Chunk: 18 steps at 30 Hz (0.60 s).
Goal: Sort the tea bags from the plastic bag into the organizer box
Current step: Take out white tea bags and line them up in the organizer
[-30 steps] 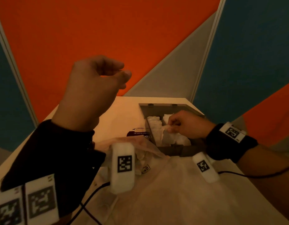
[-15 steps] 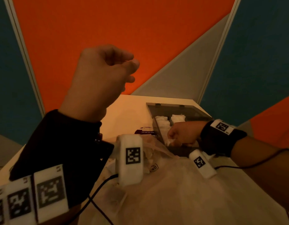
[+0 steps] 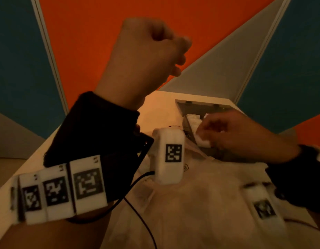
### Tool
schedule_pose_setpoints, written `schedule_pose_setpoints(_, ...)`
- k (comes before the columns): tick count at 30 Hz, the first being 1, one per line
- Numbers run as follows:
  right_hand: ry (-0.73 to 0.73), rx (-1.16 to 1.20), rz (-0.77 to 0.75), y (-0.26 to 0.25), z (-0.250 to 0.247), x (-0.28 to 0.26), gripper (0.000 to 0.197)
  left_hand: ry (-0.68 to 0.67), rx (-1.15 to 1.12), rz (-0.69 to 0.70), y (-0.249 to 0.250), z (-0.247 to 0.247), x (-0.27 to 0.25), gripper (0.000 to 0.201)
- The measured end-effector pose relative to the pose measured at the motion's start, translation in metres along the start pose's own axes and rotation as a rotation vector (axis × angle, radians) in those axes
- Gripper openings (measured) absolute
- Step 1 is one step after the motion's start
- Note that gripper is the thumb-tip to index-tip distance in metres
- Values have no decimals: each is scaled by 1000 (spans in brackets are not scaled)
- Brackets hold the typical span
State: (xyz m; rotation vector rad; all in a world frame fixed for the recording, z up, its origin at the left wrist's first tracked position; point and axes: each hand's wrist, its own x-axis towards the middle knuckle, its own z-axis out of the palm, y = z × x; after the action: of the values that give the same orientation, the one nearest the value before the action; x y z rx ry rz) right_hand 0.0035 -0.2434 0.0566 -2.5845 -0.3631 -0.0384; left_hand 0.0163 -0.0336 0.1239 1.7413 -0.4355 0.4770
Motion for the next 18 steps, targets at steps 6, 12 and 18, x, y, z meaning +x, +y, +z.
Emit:
schedule_pose_setpoints(6,-372,-236,-97,-8,67,-47,30,-240,115,-81,18,6,-29,18)
schedule_pose_setpoints(12,-296,-351,-354,-9,94,-32,55,-454,390,-312,-19,-18,-79,16)
schedule_pose_setpoints(18,-504,-532,-509,-37,122,-6,53,-641,670,-516,-82,-19,-116,40)
